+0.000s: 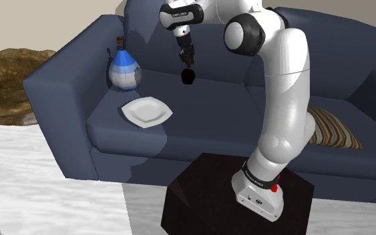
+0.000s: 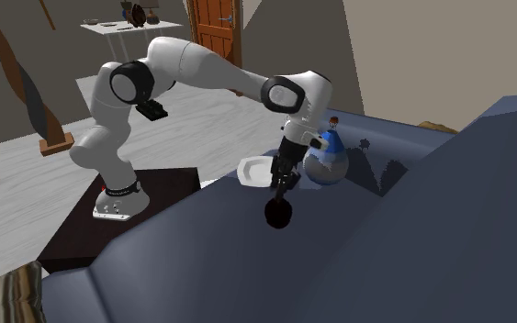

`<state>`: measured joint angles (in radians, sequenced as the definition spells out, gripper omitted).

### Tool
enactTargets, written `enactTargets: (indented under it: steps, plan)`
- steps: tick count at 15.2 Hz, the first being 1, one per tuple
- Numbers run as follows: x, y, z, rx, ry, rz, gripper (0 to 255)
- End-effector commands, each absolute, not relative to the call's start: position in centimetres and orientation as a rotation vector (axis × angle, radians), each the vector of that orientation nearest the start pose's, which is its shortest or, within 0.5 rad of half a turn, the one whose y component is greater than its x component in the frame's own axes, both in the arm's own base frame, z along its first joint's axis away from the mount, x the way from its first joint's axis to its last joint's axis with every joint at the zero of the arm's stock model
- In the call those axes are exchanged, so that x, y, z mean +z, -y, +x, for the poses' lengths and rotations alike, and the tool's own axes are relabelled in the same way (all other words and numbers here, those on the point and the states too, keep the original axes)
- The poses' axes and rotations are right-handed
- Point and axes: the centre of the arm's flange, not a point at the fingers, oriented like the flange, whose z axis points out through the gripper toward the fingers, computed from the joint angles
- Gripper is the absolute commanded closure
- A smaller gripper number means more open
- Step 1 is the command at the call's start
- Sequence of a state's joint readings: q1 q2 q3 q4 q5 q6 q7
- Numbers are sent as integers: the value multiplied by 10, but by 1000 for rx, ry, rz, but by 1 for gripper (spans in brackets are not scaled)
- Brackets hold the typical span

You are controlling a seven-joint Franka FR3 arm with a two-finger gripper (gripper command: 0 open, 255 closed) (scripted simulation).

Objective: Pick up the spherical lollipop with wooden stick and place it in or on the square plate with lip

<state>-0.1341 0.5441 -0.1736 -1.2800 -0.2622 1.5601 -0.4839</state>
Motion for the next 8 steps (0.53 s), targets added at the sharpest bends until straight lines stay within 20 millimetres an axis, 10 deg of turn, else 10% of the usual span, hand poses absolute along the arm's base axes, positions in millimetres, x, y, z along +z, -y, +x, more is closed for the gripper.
enactTargets:
  steps: [1, 8]
  plan:
    - [436, 196, 650, 621, 364, -3291, 255]
    - [449, 104, 644, 621, 364, -3291, 255]
